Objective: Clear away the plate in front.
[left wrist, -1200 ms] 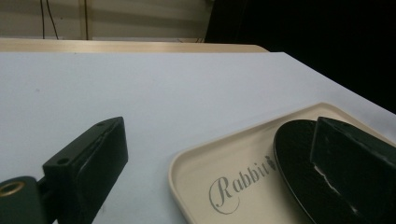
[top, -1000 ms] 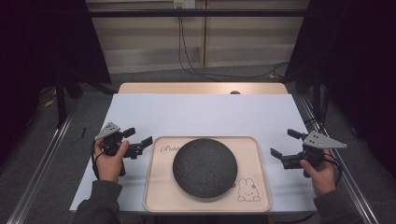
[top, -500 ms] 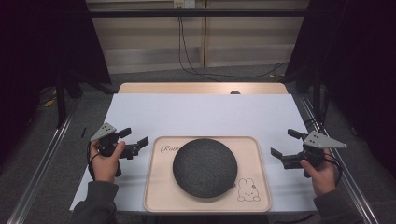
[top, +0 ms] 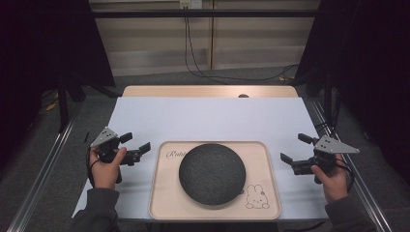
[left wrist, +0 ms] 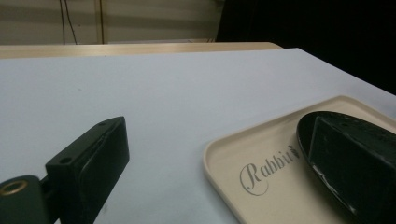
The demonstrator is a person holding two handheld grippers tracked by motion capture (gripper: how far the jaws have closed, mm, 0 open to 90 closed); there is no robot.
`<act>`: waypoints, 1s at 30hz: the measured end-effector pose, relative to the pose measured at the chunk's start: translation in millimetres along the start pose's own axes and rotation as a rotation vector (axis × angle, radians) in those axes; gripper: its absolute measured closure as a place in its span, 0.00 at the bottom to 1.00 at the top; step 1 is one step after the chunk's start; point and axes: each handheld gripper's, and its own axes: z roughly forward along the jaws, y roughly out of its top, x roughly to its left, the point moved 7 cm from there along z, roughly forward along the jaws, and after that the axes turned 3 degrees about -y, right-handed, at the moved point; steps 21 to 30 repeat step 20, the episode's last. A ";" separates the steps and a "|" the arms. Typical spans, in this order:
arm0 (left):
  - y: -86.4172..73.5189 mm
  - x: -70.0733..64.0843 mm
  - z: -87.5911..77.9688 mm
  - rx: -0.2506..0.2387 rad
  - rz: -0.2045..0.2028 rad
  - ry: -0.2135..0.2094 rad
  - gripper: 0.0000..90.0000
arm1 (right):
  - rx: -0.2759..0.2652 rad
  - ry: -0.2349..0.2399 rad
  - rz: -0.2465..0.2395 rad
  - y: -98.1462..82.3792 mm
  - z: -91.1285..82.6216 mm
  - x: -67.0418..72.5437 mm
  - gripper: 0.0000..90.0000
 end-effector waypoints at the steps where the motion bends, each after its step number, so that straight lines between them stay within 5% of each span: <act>1: 0.2 0.2 -0.3 -0.004 -0.001 -0.003 0.05 | 0.001 -0.003 -0.002 0.0 -0.2 -0.2 0.00; 30: -5.9 4.4 -6.8 0.006 -0.008 0.017 0.05 | 0.004 0.005 -0.007 -0.9 1.0 0.6 0.00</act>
